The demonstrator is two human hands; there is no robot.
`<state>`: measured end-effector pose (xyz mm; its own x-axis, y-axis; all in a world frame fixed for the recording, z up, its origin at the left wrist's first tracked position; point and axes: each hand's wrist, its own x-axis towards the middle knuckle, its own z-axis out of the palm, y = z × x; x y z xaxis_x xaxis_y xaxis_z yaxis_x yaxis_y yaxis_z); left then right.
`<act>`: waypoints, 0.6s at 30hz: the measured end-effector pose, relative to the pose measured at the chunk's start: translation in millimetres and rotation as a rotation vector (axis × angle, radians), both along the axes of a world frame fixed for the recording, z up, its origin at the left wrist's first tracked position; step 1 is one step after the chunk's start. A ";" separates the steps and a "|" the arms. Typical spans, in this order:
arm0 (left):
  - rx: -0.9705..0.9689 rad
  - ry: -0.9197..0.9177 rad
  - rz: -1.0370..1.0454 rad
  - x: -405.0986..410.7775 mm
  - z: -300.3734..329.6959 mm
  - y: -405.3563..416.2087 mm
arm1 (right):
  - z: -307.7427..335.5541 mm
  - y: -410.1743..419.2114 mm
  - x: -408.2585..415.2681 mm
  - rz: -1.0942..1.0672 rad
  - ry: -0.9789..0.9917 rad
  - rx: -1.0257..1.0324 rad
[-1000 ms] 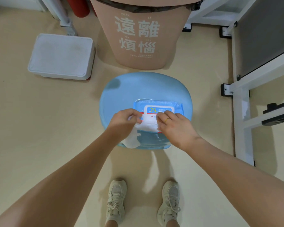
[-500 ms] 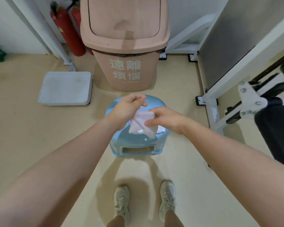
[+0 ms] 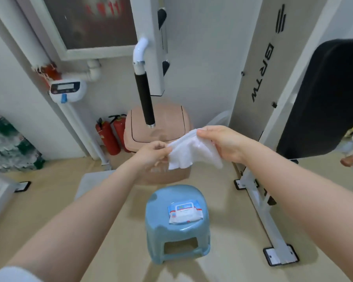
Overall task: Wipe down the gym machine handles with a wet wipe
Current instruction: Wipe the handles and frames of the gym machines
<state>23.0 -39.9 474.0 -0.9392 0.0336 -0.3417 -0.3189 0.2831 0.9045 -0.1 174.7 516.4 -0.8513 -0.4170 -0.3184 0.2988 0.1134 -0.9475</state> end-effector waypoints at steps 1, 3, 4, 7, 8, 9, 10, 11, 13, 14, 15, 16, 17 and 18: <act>-0.057 0.033 0.068 -1.1 5.8 -0.6 | 5.5 -4.9 -1.5 -0.014 -0.035 -0.033; -0.081 0.101 0.240 -6.7 18.7 -3.3 | 13.8 -13.4 -8.0 -0.070 -0.112 -0.059; -0.049 0.135 0.326 -10.0 26.1 -6.7 | 17.8 -17.5 -12.5 -0.101 -0.138 -0.058; -0.013 0.254 0.514 -20.6 51.5 -22.1 | 24.4 -31.9 -31.6 -0.202 -0.173 -0.068; -0.031 0.301 0.538 -23.9 61.4 -27.7 | 27.5 -39.3 -37.0 -0.225 -0.176 -0.089; -0.056 0.348 0.547 -27.8 71.5 -33.1 | 30.2 -47.4 -42.8 -0.232 -0.173 -0.111; -0.083 0.394 0.541 -32.4 81.5 -38.2 | 33.3 -56.9 -48.1 -0.237 -0.165 -0.127; -0.105 0.439 0.520 -38.0 90.4 -43.6 | 35.3 -67.0 -54.3 -0.243 -0.152 -0.135; -0.143 0.510 0.458 -51.6 104.2 -53.8 | 41.0 -88.2 -67.5 -0.250 -0.092 -0.157; -0.170 0.535 0.422 -58.5 109.3 -57.9 | 45.1 -99.1 -73.3 -0.244 -0.045 -0.171; -0.195 0.554 0.387 -65.6 112.7 -61.8 | 50.1 -109.8 -79.1 -0.242 0.001 -0.185; -0.209 0.569 0.352 -73.1 115.2 -65.5 | 55.8 -119.8 -83.8 -0.246 0.041 -0.209; -0.213 0.578 0.313 -80.4 117.8 -68.8 | 59.8 -128.6 -89.7 -0.264 0.063 -0.247; -0.212 0.583 0.267 -87.0 120.0 -71.6 | 63.0 -136.1 -94.9 -0.287 0.072 -0.305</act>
<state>-64.0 -111.5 594.1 -0.9389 -0.2371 0.2497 0.1207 0.4527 0.8835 -94.9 38.6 579.4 -0.9622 -0.2255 -0.1524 0.2091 -0.2537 -0.9444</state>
